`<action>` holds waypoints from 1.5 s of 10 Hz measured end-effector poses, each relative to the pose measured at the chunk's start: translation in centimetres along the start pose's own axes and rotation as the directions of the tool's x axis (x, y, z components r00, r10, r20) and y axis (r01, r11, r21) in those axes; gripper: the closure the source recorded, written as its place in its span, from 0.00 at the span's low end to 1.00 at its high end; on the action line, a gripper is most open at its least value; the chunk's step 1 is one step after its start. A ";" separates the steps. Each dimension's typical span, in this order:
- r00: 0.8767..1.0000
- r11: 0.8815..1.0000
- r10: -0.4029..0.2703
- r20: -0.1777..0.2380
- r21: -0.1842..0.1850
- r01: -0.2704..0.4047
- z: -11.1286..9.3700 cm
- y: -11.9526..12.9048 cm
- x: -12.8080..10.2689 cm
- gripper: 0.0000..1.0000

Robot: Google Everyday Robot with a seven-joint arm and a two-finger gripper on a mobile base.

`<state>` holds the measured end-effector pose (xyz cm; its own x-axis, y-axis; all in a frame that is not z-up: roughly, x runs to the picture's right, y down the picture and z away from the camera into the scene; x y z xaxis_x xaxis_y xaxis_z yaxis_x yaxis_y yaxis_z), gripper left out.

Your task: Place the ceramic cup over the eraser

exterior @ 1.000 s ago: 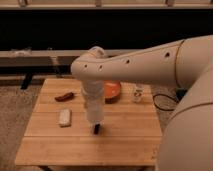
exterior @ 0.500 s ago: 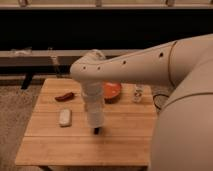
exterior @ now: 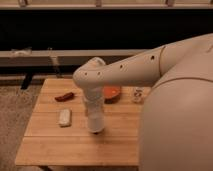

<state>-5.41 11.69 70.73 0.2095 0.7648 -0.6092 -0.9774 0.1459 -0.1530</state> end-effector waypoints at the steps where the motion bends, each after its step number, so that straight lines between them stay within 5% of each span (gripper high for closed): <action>1: 1.000 1.000 0.003 -0.002 -0.005 -0.003 0.7 0.0 0.0 0.95; 8: 0.998 1.000 -0.010 -0.059 0.020 0.011 4.5 0.0 0.1 0.26; 12: 0.998 1.000 -0.008 -0.057 0.016 0.008 5.2 0.2 0.0 0.22; 15: 1.000 1.000 -0.014 -0.020 0.021 0.015 3.3 0.0 -0.4 0.22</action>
<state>-5.61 13.45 73.51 0.2239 0.7501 -0.6222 -0.9746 0.1702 -0.1454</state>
